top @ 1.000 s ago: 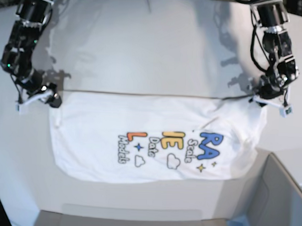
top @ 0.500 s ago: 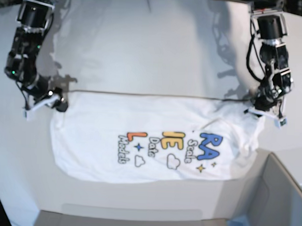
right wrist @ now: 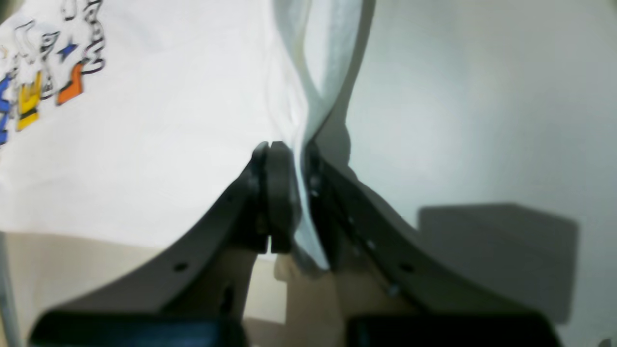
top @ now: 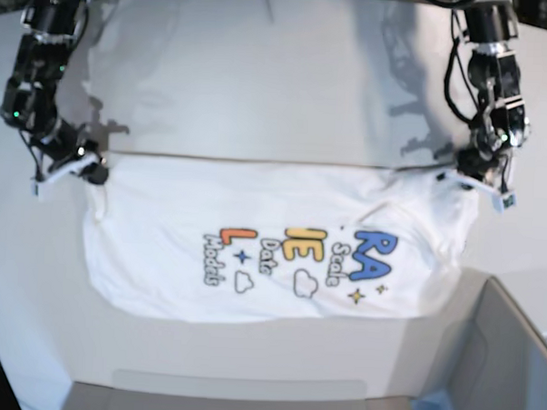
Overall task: Layout the t-shirt on the table in an organized manner, then fold the t-shirt properly
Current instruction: 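Regrasp the folded edge with both grippers and drag the shirt away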
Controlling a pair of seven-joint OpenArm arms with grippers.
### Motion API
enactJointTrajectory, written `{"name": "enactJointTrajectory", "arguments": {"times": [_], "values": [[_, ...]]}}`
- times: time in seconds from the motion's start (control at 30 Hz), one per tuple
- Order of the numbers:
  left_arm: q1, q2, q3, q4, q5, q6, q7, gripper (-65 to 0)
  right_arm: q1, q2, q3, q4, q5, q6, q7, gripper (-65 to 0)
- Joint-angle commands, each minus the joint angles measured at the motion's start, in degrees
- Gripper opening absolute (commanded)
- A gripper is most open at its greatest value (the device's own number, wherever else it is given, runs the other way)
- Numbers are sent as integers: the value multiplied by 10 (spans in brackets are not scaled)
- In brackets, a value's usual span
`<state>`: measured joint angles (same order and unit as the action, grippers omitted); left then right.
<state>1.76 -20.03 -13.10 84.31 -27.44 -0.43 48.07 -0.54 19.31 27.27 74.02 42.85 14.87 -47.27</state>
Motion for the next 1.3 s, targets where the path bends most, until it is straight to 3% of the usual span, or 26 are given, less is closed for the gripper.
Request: {"name": "enactJointTrajectory", "arguments": {"times": [0.0,0.1,0.27,0.57,0.87,0.97,1.13,1.27], "values": [[8,-8,-2,26,2,2,1,-632,-12,7,18,29,0,0,2,-650],[47,-8,-2,65,2,4,1,-632,-55,6,46,80,0,0,-5,-650],[123,3,-4,128,2,5,2,-632,-114,5,118,160,0,0,-85,-650],[274,23,-4,225,2,6,2,-632,-187,10,204,211,-1,5,-178,-650],[327,24,-4,235,2,6,2,-629,-219,8,214,213,-2,6,-178,-650],[337,24,-4,266,2,6,2,-580,-218,10,214,213,-2,6,-178,-650],[357,23,-4,315,3,6,2,-395,-218,10,214,226,-2,6,-178,-650],[358,22,-4,318,3,6,2,-391,-220,7,215,270,-2,6,-180,-559]]}}
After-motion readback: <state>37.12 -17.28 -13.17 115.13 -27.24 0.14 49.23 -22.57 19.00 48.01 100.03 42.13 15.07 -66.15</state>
